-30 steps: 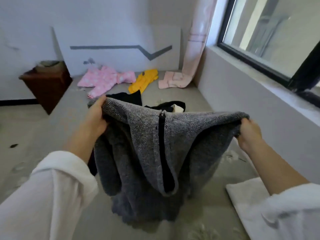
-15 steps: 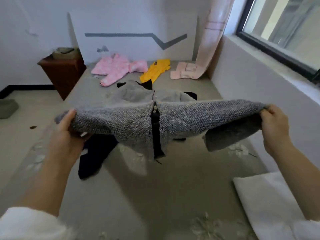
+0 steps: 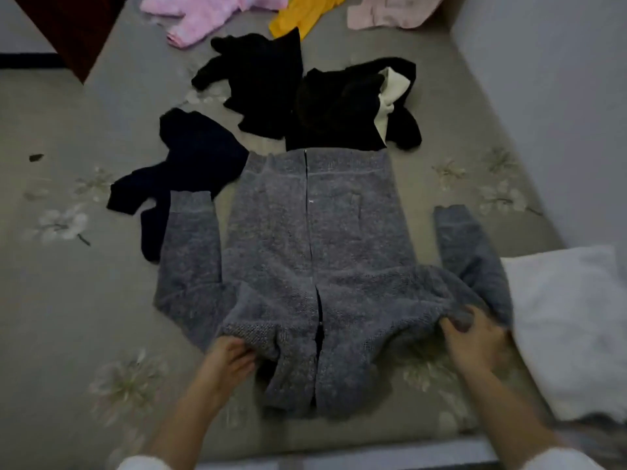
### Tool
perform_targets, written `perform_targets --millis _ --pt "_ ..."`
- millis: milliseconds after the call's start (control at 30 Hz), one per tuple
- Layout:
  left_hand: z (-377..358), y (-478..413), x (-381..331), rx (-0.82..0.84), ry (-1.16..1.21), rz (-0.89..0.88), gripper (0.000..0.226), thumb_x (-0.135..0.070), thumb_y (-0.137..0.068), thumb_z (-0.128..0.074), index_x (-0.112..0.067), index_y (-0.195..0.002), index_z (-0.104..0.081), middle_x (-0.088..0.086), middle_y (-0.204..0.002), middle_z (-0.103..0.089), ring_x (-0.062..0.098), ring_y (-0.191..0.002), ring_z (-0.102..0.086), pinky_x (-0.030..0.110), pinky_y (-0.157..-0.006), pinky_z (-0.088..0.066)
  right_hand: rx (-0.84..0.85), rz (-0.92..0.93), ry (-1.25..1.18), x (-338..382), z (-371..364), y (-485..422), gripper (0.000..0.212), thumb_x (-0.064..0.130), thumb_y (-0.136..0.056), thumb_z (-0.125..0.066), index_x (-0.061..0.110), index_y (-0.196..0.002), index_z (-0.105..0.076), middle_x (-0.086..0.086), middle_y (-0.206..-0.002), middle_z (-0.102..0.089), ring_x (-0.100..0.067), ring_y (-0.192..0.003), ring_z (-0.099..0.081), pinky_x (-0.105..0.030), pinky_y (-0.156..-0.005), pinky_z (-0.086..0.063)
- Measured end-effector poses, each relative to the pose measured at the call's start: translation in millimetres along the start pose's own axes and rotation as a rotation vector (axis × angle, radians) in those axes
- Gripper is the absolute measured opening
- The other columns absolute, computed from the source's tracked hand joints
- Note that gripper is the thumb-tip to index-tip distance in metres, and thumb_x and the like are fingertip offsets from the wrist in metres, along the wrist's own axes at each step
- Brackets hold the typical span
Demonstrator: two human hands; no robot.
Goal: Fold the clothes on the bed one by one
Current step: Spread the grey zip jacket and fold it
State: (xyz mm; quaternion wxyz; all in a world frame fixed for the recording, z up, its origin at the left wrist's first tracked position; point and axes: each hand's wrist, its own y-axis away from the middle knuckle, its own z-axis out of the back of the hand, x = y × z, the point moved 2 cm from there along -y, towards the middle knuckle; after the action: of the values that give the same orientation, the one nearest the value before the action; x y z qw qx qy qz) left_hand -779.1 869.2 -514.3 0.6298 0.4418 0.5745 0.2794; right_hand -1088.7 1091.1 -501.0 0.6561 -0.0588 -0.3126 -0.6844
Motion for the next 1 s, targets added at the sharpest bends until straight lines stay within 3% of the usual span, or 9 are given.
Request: perform_targets --millis 133,233,333,467,633,733,800,900,1000 --pt "15.9 -21.8 35.4 -0.034 -0.154 -0.092 0.037 0.012 -0.091 -0.037 -0.007 -0.119 -0.050 0.014 -0.103 -0.061 0.021 -0.083 -0.058 0.031 -0.067 -0.049 -0.162 -0.289 -0.363 -43.1 -30.5 31.8 0.042 0.012 -0.085 -0.066 -0.002 -0.120 -0.046 -0.022 -0.123 -0.049 -0.037 -0.107 -0.051 -0.045 -0.090 -0.042" --pt "23.7 -37.0 66.1 -0.045 -0.512 -0.211 0.040 0.011 -0.093 -0.042 -0.008 -0.128 -0.051 0.014 -0.129 -0.056 0.025 -0.111 -0.053 0.038 -0.093 -0.043 0.179 -0.327 -0.284 -67.6 -65.0 58.8 0.013 0.001 -0.087 -0.049 0.010 -0.087 -0.058 -0.015 -0.083 -0.056 -0.024 -0.067 -0.047 -0.036 -0.066 -0.036" --pt "24.2 -50.9 90.2 0.106 -0.986 -0.413 0.064 0.011 -0.083 -0.051 -0.010 -0.142 -0.037 0.015 -0.149 -0.036 0.028 -0.135 -0.035 0.036 -0.110 -0.030 0.564 -0.160 -0.189 -71.9 -98.6 79.7 0.045 -0.008 -0.086 -0.046 0.021 -0.118 -0.055 -0.009 -0.108 -0.061 -0.024 -0.085 -0.056 -0.028 -0.064 -0.042" --pt "21.6 -62.8 109.0 0.122 -1.697 -0.489 0.079 -0.026 -0.086 -0.054 -0.038 -0.150 -0.010 0.004 -0.158 0.010 0.032 -0.144 0.009 0.048 -0.115 -0.007 0.782 0.020 -0.129 -57.8 -121.5 90.2 0.066 -0.006 -0.077 -0.063 0.015 -0.136 -0.042 -0.005 -0.129 -0.048 -0.027 -0.119 -0.048 -0.034 -0.095 -0.040" --pt "5.5 -47.6 103.8 0.182 -1.587 -0.693 0.036 -0.032 -0.095 -0.046 -0.029 -0.131 -0.054 -0.003 -0.142 -0.046 0.019 -0.137 -0.031 0.036 -0.112 -0.009 0.753 0.069 -0.237 -56.4 -112.1 85.8 0.009 0.027 -0.086 -0.069 0.028 -0.095 -0.068 0.006 -0.107 -0.070 -0.011 -0.102 -0.062 -0.029 -0.091 -0.047" --pt "4.3 -20.8 115.1 0.366 -1.525 -0.516 0.028 -0.037 -0.099 -0.043 -0.023 -0.107 -0.066 0.000 -0.107 -0.068 0.017 -0.108 -0.054 0.030 -0.111 -0.019 0.799 0.048 -0.233 -70.5 -100.1 82.5 0.017 0.034 -0.089 -0.062 0.020 -0.090 -0.072 0.000 -0.094 -0.074 -0.011 -0.090 -0.068 -0.035 -0.088 -0.049" --pt "14.3 -3.8 130.4 0.471 -1.438 -0.277 0.030 -0.040 -0.097 -0.048 -0.017 -0.093 -0.066 0.000 -0.090 -0.068 0.015 -0.091 -0.060 0.020 -0.090 -0.040 0.813 0.052 -0.143 -82.5 -89.0 84.6 0.026 0.032 -0.091 -0.060 0.008 -0.089 -0.071 -0.016 -0.092 -0.071 -0.025 -0.089 -0.069 -0.043 -0.086 -0.050" --pt "33.2 15.2 159.5 0.641 -1.358 0.059 0.042 -0.044 -0.096 -0.050 -0.009 -0.114 -0.064 0.003 -0.113 -0.066 0.019 -0.109 -0.061 0.026 -0.094 -0.045 0.869 0.049 0.055 -112.2 -72.7 92.4 0.037 0.030 -0.093 -0.058 -0.003 -0.080 -0.067 -0.028 -0.079 -0.065 -0.039 -0.078 -0.064 -0.039 -0.068 -0.046" --pt "42.3 26.7 171.3 0.616 -1.152 0.351 0.050 -0.048 -0.090 -0.058 -0.011 -0.124 -0.059 0.010 -0.123 -0.065 0.028 -0.114 -0.060 0.037 -0.100 -0.048 1.004 -0.080 0.071 -136.3 -60.8 105.6 0.033 0.037 -0.092 -0.058 0.009 -0.082 -0.073 -0.005 -0.087 -0.074 -0.017 -0.078 -0.069 -0.029 -0.076 -0.048"
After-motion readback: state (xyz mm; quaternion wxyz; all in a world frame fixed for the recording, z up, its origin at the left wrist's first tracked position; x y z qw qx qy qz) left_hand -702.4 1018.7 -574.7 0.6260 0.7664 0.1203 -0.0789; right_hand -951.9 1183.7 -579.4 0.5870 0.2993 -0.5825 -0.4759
